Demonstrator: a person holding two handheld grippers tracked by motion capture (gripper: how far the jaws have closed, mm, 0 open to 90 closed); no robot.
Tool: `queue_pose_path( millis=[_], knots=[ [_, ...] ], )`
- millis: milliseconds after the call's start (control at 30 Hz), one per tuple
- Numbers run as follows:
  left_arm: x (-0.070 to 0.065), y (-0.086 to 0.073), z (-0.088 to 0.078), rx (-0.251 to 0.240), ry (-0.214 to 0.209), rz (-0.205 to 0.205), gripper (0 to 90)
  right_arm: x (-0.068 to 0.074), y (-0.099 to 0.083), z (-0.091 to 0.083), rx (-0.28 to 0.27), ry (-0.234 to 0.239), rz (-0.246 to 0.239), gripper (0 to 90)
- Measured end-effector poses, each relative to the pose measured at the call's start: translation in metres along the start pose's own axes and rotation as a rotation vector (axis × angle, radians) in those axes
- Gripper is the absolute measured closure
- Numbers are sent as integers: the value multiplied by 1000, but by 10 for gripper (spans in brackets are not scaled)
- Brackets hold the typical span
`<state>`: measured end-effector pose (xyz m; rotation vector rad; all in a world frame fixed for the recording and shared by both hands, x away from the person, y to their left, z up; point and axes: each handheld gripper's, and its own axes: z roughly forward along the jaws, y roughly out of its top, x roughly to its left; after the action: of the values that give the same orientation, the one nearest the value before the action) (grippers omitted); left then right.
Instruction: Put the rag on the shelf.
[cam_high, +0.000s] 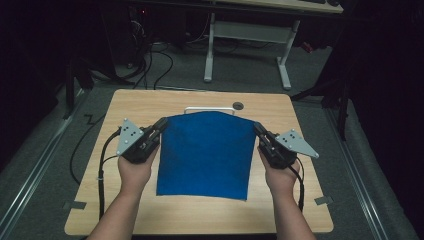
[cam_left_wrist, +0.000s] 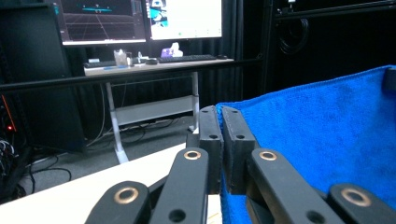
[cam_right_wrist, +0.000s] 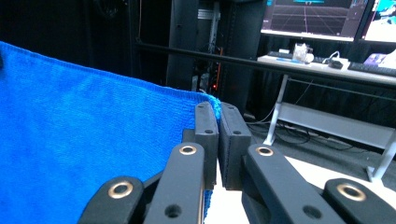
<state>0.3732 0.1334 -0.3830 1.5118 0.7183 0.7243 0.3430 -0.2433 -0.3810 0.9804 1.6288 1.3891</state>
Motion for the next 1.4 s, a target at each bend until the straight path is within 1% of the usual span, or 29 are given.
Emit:
queue_pose_path(
  millis=[33,267,433,533,733,800,833,867,933,1000,1033,1167,1233,1300,1400],
  knots=[
    [0,1,1,-2,3,6,880,-1,3,0,-6,-1,-2,884],
    [4,11,5,-13,14,14,881,-7,16,2,-31,-10,-2,884],
    [8,19,9,-18,19,39,881,-11,23,5,-38,-14,-5,884],
    [12,25,13,-25,27,50,880,-14,27,6,-38,-20,-7,884],
    [23,29,27,-20,41,46,881,-22,35,16,-32,-33,-6,884],
    [28,28,33,-7,39,40,881,-25,37,21,-24,-42,-8,884],
    [29,28,36,2,42,47,880,-27,38,24,-24,-42,-4,884],
    [30,28,40,7,48,56,881,-30,39,29,-12,-48,-5,884],
    [35,28,46,23,56,65,881,-31,39,31,-13,-51,-5,884],
    [40,29,53,32,59,59,881,-38,42,40,-2,-62,2,884],
    [41,29,56,35,59,58,881,-38,42,40,-2,-62,2,884],
    [46,34,69,53,77,86,881,-45,46,53,15,-76,1,884],
    [49,35,77,62,85,86,881,-48,48,60,22,-82,3,884],
    [52,34,83,76,95,86,881,-51,50,67,34,-91,4,884],
    [56,32,96,108,114,108,881,-56,51,78,53,-99,1,884]
  ],
)
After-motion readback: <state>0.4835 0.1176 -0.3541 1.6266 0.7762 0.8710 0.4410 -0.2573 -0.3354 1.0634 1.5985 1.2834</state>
